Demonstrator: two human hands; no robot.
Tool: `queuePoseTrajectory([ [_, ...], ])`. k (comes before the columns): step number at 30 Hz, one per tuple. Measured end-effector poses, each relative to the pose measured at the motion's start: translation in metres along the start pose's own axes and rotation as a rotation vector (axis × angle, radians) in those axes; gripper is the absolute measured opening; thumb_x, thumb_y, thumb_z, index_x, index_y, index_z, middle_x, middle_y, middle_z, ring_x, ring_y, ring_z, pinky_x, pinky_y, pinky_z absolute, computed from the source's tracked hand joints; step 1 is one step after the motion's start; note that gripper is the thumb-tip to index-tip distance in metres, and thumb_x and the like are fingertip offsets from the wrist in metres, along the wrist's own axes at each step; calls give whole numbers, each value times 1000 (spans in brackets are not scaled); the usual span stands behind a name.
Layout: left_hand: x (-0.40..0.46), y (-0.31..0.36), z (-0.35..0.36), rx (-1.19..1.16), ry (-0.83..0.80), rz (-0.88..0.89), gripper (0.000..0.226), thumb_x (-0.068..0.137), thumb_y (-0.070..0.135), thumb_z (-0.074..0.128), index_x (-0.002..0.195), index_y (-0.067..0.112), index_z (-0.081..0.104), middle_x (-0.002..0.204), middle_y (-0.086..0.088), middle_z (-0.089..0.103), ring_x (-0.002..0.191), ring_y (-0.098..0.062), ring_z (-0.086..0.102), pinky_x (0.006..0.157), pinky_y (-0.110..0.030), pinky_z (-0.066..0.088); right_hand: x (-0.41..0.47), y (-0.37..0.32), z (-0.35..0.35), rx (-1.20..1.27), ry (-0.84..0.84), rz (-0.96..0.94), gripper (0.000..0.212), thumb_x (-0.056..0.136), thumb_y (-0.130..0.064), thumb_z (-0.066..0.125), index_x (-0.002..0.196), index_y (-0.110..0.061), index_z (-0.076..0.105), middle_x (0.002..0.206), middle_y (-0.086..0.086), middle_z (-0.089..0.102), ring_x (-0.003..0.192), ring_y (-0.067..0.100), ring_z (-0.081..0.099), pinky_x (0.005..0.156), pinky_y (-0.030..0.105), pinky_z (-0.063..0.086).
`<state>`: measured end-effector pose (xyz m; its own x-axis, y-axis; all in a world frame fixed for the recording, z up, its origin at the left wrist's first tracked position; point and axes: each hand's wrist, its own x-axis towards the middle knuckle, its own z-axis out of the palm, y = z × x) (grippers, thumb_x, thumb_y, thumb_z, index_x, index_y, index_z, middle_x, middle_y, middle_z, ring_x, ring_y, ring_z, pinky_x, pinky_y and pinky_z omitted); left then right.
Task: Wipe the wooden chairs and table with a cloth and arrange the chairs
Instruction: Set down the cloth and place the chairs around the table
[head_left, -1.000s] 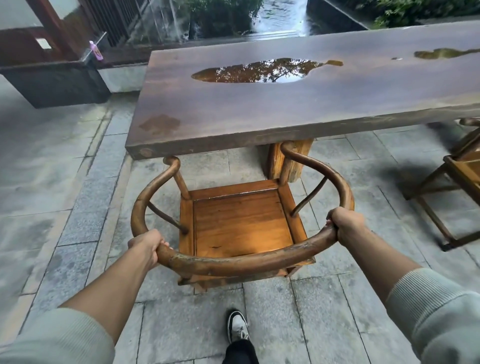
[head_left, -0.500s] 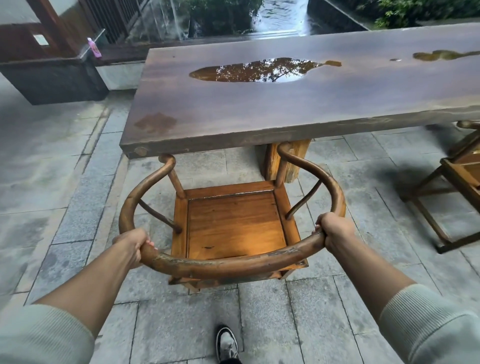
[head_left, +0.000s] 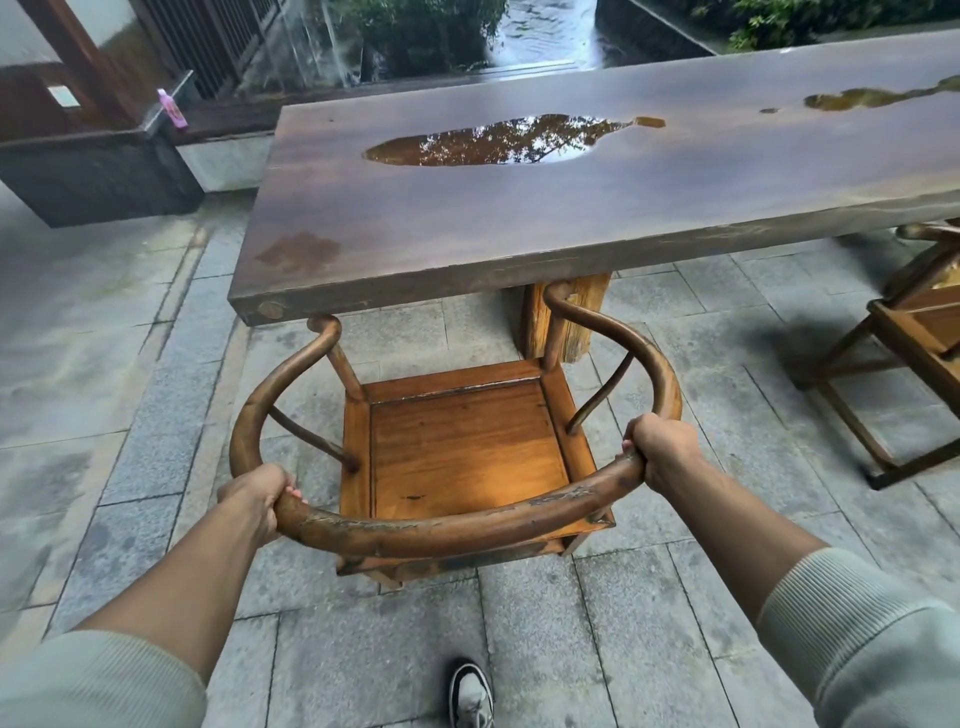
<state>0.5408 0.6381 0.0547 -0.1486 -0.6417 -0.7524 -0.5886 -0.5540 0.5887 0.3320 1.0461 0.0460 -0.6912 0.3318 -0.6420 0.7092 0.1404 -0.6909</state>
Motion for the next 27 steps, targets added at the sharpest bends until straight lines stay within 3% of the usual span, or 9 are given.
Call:
queuePoseTrajectory([
  [3,1,-2,1,4,2,-5,17,84,-8,40,81,7,48,62,-7,40,51,-20,44,36,-27,49,2,1,-2,9,5,-7,28,75,3,57,103,4,60,56,13,64,44,21,62,69,48,62],
  [9,1,0,0,-16,24,15,26,83,-10,41,103,5,48,61,-8,42,49,-19,45,42,-30,52,-3,-3,-2,-38,10,-29,23,79,1,59,101,4,61,48,9,64,46,20,65,72,45,63],
  [12,-5,0,-1,-5,53,14,23,82,-11,43,99,1,52,61,-9,46,49,-20,48,38,-32,51,-10,-2,-1,-124,7,-42,36,86,-10,58,119,5,59,79,17,73,71,28,73,81,49,63],
  [15,-9,0,-3,12,83,34,26,77,-12,48,101,-4,54,66,-16,57,52,-25,58,45,-38,56,-20,-5,-3,-350,78,-131,52,90,-22,52,133,6,52,126,20,62,107,38,67,95,51,58],
  [17,-13,2,-4,89,148,54,40,76,-1,58,116,-4,52,93,-21,67,76,-35,69,60,-47,60,-25,-7,-2,-431,82,-143,58,92,-25,50,141,7,46,140,23,53,121,40,60,102,48,53],
  [19,-19,4,-7,248,237,80,60,80,17,64,133,3,40,122,-23,56,106,-43,62,72,-57,59,-29,-5,0,-523,115,-148,68,93,-28,54,150,4,33,151,25,39,132,38,48,107,46,47],
  [21,-24,3,-10,590,329,210,74,85,34,61,145,8,26,140,-25,38,126,-44,44,89,-55,52,-39,0,1,-639,118,-233,82,92,-32,59,156,-1,20,158,23,26,142,39,35,115,49,37],
  [23,-28,1,-11,904,361,461,78,87,44,57,149,13,22,148,-23,31,135,-40,33,100,-53,40,-50,8,4,-800,54,-412,93,90,-45,60,162,-12,12,167,18,13,153,40,17,124,54,21],
  [27,-56,-8,16,1200,165,906,76,91,54,48,155,21,24,158,-14,30,146,-33,26,116,-49,29,-65,21,13,-1051,-85,-740,85,94,-63,45,164,-31,11,173,6,0,158,33,-5,126,56,-3],
])
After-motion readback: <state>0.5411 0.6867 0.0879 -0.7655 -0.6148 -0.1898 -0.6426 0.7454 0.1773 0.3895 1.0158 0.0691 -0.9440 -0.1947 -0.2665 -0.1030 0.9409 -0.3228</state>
